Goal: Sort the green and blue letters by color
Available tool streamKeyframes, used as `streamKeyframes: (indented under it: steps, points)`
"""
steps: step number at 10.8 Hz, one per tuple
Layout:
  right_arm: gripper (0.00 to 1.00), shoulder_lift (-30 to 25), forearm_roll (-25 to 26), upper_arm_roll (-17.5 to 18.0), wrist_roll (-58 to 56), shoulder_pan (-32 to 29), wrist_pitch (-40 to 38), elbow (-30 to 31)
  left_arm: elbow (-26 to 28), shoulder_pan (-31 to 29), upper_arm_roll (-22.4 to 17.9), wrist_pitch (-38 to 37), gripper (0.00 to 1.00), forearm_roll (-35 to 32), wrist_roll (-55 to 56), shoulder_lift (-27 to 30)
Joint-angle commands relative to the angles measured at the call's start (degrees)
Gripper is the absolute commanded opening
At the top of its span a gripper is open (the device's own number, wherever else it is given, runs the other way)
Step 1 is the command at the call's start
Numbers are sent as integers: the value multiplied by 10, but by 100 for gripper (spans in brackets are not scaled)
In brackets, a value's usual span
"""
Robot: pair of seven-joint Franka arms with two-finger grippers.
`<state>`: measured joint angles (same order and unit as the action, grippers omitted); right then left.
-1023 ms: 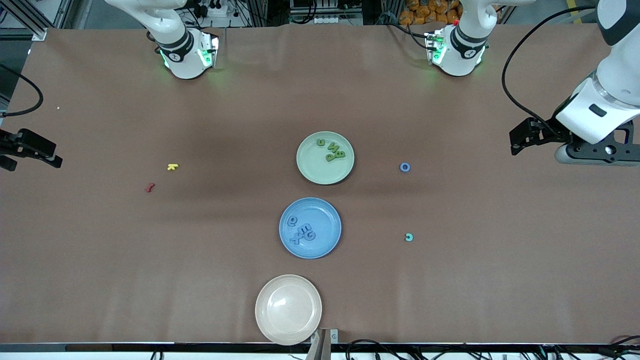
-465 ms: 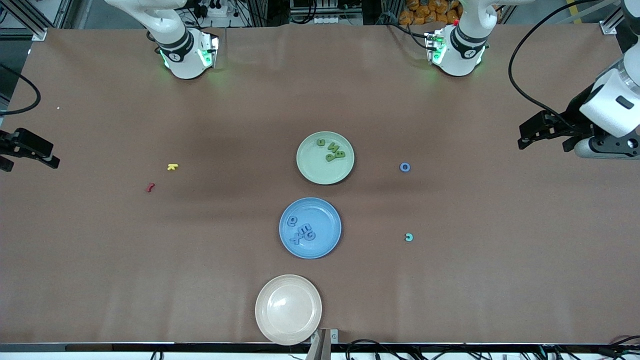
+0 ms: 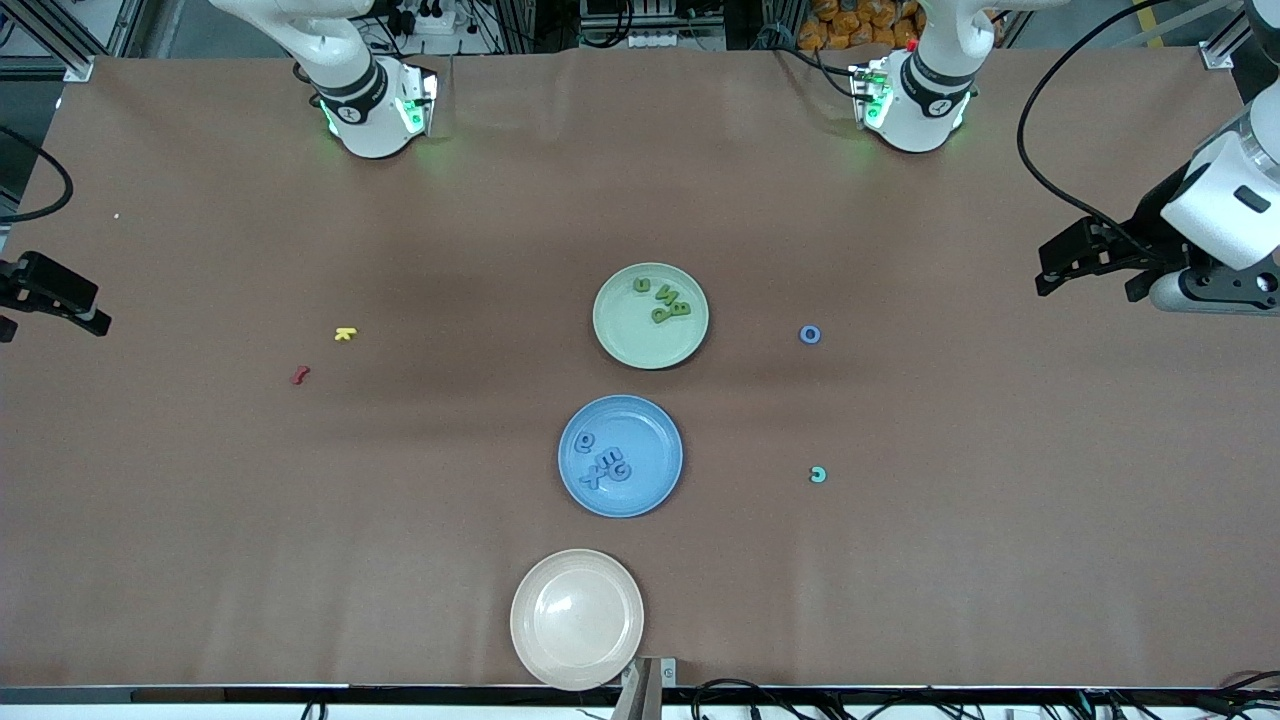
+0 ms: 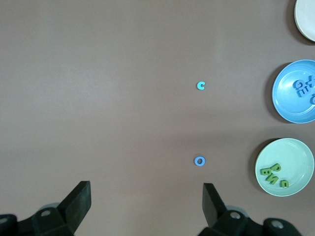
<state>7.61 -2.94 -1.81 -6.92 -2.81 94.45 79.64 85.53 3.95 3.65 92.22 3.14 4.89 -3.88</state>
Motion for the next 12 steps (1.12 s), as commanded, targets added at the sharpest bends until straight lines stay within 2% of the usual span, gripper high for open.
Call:
streamKeyframes:
  steps: [1,12]
  points:
    - [100,-3,-9,1,-5,-4,2,-5,4,2,-1,7,100,-1,-12,9]
    - [100,-3,-8,0,-5,-4,4,-5,3,3,16,14,100,-37,-12,9]
